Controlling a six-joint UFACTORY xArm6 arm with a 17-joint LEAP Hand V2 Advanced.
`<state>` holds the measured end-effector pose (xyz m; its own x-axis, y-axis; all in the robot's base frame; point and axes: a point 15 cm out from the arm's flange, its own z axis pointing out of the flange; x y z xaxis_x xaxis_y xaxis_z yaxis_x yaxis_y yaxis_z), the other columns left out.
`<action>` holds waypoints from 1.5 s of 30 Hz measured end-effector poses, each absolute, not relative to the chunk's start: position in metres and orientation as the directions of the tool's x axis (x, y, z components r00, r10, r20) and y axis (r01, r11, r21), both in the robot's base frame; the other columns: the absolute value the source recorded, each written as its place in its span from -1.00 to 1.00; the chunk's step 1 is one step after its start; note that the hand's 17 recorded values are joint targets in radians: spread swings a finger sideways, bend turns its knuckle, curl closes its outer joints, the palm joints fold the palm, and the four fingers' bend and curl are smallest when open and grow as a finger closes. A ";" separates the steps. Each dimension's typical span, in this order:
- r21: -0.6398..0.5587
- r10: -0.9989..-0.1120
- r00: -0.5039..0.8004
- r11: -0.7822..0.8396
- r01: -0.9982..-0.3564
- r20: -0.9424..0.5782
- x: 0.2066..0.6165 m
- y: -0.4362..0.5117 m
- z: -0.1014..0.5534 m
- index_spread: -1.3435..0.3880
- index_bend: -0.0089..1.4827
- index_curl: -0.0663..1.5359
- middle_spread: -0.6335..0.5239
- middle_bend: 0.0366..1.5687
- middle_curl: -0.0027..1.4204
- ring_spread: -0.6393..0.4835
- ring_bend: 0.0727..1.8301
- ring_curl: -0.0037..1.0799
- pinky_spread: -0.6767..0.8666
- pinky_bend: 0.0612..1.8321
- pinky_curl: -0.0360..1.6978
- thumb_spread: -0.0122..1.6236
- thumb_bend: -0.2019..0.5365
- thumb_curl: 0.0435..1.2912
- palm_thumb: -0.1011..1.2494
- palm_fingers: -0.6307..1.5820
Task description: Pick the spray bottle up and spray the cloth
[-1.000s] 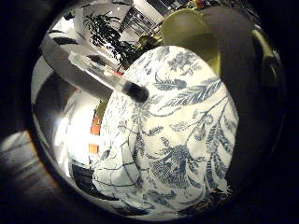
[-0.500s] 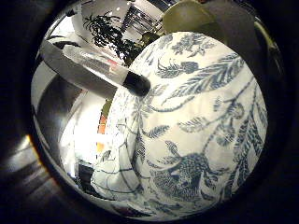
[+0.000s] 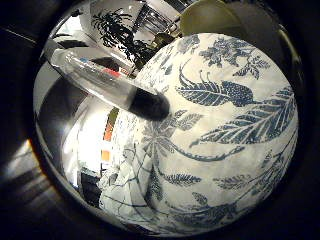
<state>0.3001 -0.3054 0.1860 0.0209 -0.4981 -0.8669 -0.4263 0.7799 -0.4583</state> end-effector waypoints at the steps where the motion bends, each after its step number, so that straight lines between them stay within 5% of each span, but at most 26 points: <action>1: -0.457 -0.499 0.017 0.779 -0.429 -0.867 0.303 -0.306 0.184 0.39 -0.77 -0.54 0.28 -0.47 -0.44 0.33 -0.35 -0.37 0.32 -0.35 -0.63 0.35 -0.51 -0.48 0.09 -0.27; 13: -0.457 -0.515 0.002 0.758 -0.464 -0.857 0.357 -0.311 0.180 0.40 -0.75 -0.53 0.20 -0.36 -0.41 0.33 -0.33 -0.37 0.31 -0.39 -0.66 0.34 -0.51 -0.47 0.12 -0.18; 19: -0.443 -0.510 0.017 0.731 -0.520 -0.860 0.394 -0.292 0.185 0.37 -0.71 -0.48 0.07 -0.21 -0.35 0.14 -0.17 -0.31 0.14 -0.36 -0.70 0.32 -0.48 -0.45 0.22 0.10; 23: -0.414 -0.486 0.024 0.715 -0.563 -0.874 0.415 -0.272 0.187 0.30 -0.64 -0.42 -0.03 -0.10 -0.31 -0.04 -0.03 -0.25 -0.14 -0.16 -0.71 0.30 -0.48 -0.41 0.34 0.47; 27: -0.374 -0.448 0.029 0.707 -0.601 -0.893 0.431 -0.254 0.189 0.27 -0.39 -0.28 -0.08 0.02 -0.26 -0.10 0.08 -0.16 -0.46 -0.08 -0.68 0.25 -0.47 -0.36 0.53 0.74; 31: -0.327 -0.403 0.019 0.712 -0.621 -0.915 0.437 -0.243 0.189 0.29 -0.05 -0.17 -0.10 0.14 -0.24 -0.10 0.16 -0.13 -0.58 0.05 -0.62 0.27 -0.47 -0.32 0.65 0.80; 37: -0.294 -0.354 0.042 0.697 -0.655 -0.934 0.445 -0.222 0.200 0.34 0.30 -0.09 -0.11 0.41 -0.18 -0.14 0.36 -0.03 -0.47 0.33 -0.44 0.33 -0.48 -0.25 0.72 0.79; 45: -0.274 -0.302 0.098 0.621 -0.734 -0.948 0.453 -0.196 0.251 0.36 0.49 -0.09 -0.05 0.56 -0.17 -0.14 0.50 0.03 -0.38 0.43 -0.29 0.34 -0.48 -0.15 0.76 0.70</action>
